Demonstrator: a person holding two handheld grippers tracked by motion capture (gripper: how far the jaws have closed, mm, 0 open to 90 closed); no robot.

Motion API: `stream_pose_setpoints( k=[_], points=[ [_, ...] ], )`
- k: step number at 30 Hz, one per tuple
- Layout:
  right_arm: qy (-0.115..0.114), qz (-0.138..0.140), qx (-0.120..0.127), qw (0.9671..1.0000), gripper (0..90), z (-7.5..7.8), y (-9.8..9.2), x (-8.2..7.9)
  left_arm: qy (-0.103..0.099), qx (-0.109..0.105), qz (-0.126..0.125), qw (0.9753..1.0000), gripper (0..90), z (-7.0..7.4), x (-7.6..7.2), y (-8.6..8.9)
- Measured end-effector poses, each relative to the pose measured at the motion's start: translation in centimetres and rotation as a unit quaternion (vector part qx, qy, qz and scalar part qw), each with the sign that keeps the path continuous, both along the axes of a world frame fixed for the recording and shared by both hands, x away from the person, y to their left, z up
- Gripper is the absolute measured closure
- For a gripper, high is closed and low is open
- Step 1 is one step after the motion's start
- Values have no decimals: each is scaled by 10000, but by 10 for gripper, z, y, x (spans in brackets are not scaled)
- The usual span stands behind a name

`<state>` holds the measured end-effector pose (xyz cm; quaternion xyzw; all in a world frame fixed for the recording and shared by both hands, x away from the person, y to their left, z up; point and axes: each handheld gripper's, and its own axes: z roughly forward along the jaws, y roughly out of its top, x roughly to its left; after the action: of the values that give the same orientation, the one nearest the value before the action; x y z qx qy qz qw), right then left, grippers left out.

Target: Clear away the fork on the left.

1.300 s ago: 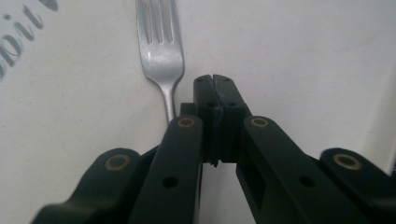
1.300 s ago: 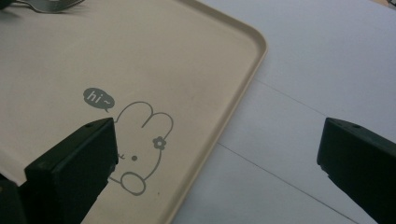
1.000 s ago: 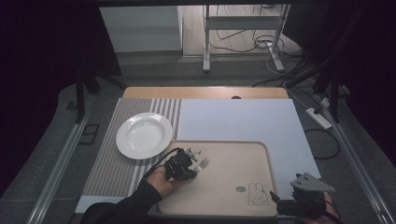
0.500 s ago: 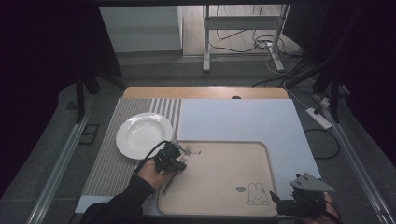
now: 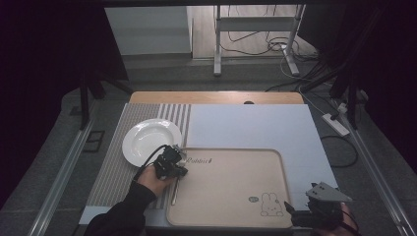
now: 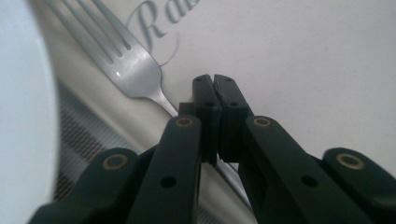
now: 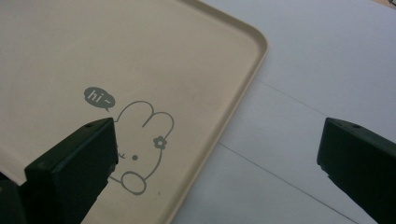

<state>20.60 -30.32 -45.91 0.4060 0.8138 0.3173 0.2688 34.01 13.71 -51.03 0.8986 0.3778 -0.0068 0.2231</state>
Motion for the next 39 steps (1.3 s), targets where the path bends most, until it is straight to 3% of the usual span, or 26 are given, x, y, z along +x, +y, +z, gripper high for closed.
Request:
stream_pose_setpoints(
  k=[4,8,11,12,17,24,27,33,39],
  points=[
    [4,-3,1,10000,0,0,0,0,6,-23,16,10000,873,0,1,2],
    [-1,-1,-3,10000,0,0,0,0,-108,-117,-109,9998,809,2,-2,-2],
    [-3,0,-1,10000,0,0,0,0,-210,-193,-168,9995,741,6,-5,-3],
    [-7,1,2,10000,0,0,0,0,-318,-310,-184,9988,706,9,-7,-4],
    [-11,-2,3,10000,0,0,0,0,-361,-430,-215,9982,603,13,-11,-2],
    [-12,-3,7,10000,0,0,0,0,-629,-744,-211,9950,443,17,-13,9],
    [-13,1,4,10000,0,0,0,0,-629,-764,-199,9949,351,17,-13,11],
    [-9,1,4,10000,0,0,0,0,-943,-678,-164,9931,178,18,-16,17],
    [-8,-4,7,10000,0,0,0,0,-922,-825,-98,9923,75,18,-16,25]
  ],
)
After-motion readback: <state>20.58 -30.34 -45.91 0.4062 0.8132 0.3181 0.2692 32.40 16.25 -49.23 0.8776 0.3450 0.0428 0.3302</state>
